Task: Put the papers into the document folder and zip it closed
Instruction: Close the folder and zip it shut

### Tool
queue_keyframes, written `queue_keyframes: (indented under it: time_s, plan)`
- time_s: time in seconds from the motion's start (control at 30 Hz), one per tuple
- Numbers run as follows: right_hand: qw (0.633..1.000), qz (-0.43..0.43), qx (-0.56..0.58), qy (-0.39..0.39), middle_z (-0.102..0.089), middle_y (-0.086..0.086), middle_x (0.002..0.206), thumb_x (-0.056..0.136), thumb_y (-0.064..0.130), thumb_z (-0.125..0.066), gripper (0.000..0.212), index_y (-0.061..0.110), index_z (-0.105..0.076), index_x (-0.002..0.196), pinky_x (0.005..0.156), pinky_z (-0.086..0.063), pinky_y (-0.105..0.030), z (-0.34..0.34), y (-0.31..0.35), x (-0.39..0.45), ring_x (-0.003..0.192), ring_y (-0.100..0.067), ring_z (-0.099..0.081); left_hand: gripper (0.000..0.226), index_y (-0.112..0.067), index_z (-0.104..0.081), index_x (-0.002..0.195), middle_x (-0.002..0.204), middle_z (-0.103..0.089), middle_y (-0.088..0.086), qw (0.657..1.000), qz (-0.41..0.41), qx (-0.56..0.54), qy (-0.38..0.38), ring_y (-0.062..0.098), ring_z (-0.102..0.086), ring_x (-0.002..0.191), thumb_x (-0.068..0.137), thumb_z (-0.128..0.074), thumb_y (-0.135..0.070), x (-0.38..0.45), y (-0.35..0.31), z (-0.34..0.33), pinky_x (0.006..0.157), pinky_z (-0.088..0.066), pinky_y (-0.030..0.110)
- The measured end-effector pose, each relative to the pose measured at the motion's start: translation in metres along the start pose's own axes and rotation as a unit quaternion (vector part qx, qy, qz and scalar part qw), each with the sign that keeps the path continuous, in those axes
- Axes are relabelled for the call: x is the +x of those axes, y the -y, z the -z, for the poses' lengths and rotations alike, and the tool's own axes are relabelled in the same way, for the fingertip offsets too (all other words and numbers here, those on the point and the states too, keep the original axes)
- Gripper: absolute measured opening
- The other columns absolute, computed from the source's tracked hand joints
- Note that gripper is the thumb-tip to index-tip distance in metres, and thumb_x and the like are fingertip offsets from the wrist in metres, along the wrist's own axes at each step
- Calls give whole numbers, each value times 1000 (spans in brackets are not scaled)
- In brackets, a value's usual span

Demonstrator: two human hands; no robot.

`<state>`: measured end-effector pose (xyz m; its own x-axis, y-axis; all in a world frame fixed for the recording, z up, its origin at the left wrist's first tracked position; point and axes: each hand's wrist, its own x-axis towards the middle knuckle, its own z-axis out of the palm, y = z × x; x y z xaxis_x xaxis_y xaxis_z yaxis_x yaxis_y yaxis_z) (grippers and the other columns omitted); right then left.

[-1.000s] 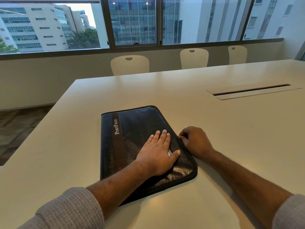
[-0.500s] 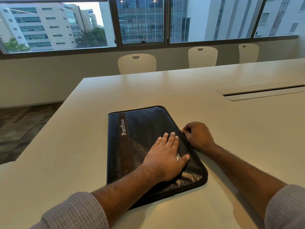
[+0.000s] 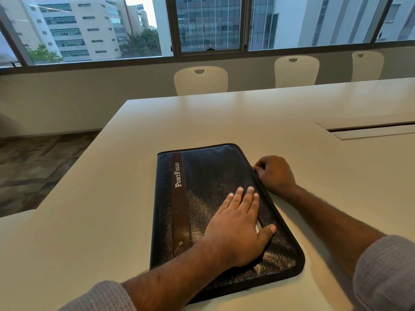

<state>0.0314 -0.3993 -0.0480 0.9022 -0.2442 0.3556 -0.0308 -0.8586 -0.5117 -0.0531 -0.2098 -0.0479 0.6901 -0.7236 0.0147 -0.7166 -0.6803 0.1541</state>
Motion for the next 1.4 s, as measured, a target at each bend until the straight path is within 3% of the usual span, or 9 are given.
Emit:
queue_keyframes:
  time_s: [0.3, 0.43, 0.57, 0.73, 0.9, 1.13, 1.4]
  plan:
    - [1000, -18, 6, 10, -74, -7, 83, 87, 19, -63, 16, 9, -76, 84, 69, -55, -36, -11, 7, 38, 72, -20, -64, 80, -18, 6, 154, 162, 16, -1, 1000, 4, -9, 10, 14, 21, 146, 93, -8, -68, -4, -3, 5, 119, 10, 36]
    - [1000, -11, 9, 13, -74, -6, 83, 87, 20, -63, 17, 11, -76, 84, 70, -56, -39, -13, 3, 40, 73, -21, -64, 89, -19, -1, 155, 164, 7, -4, 999, 5, -44, 9, 12, 14, 148, 87, -10, -77, 4, 5, 7, 116, 10, 31]
    - [1000, 0, 13, 19, -73, -4, 79, 86, 20, -61, 16, 15, -75, 78, 68, -52, -35, -14, -1, 37, 71, -20, -63, 97, -19, -13, 154, 164, -8, 1, 995, 71, -70, -11, 18, -2, 149, 81, -16, -83, 36, 39, 19, 114, 2, 34]
    - [999, 21, 27, 28, -71, -4, 80, 89, 17, -60, 16, 13, -74, 81, 65, -45, -30, -14, -5, 32, 71, -18, -61, 93, -17, -11, 155, 164, -6, 5, 988, 150, -28, -14, 20, -2, 150, 86, -25, -77, 76, 100, 35, 121, -3, 41]
    - [999, 46, 18, 15, -70, -6, 82, 89, 15, -61, 14, 10, -74, 84, 64, -43, -28, -10, -14, 27, 71, -18, -59, 98, -18, 0, 155, 164, 4, 1, 991, 132, -11, 4, 16, 7, 149, 81, -12, -81, 78, 104, 15, 115, 8, 33]
    - [999, 50, 9, 9, -71, -5, 83, 88, 19, -64, 14, 11, -75, 86, 67, -52, -34, -12, -11, 46, 71, -17, -59, 94, -20, 3, 154, 164, 7, 0, 995, 100, -11, 8, 15, 10, 148, 83, -10, -80, 59, 95, 10, 116, 9, 33]
    - [983, 151, -55, 91, -69, -2, 90, 90, 19, -59, 14, 16, -72, 93, 70, -52, -39, -13, -13, 82, 81, -21, -61, 91, -19, 3, 154, 164, 9, 0, 995, 103, -8, 7, 15, 13, 148, 86, -11, -77, 50, 89, 10, 119, 8, 35]
